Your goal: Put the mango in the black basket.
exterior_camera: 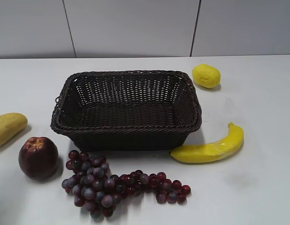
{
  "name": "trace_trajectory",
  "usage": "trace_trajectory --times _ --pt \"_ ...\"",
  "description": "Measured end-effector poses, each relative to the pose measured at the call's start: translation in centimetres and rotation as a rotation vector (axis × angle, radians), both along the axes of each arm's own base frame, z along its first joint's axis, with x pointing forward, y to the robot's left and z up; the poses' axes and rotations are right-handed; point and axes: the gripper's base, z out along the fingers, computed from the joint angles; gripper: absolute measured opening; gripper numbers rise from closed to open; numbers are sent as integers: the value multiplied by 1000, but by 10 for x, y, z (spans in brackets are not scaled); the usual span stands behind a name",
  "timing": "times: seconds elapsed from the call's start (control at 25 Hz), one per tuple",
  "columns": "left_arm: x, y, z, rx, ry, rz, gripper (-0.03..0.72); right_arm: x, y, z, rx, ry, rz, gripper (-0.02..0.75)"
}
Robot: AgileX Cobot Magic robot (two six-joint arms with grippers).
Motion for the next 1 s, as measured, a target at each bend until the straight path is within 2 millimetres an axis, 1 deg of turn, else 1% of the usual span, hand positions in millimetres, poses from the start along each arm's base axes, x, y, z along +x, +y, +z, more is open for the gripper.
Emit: trace_trajectory --times 0.08,0.24,0.4,0.48,0.64,0.76,1.0 --pt "18 -1 -2 11 16 -20 631 0 0 0 0 0 0 593" --pt "51 -4 -12 33 63 -66 629 0 0 0 0 0 0 593" --pt "77 -8 -33 37 132 -131 629 0 0 0 0 0 0 593" --pt "87 -9 -47 47 174 -164 629 0 0 0 0 0 0 593" --pt "101 -10 -77 72 260 -238 629 0 0 0 0 0 0 593" --pt "108 -10 -98 88 304 -260 629 0 0 0 0 0 0 593" --pt "118 -8 -129 126 340 -287 629 0 0 0 0 0 0 593"
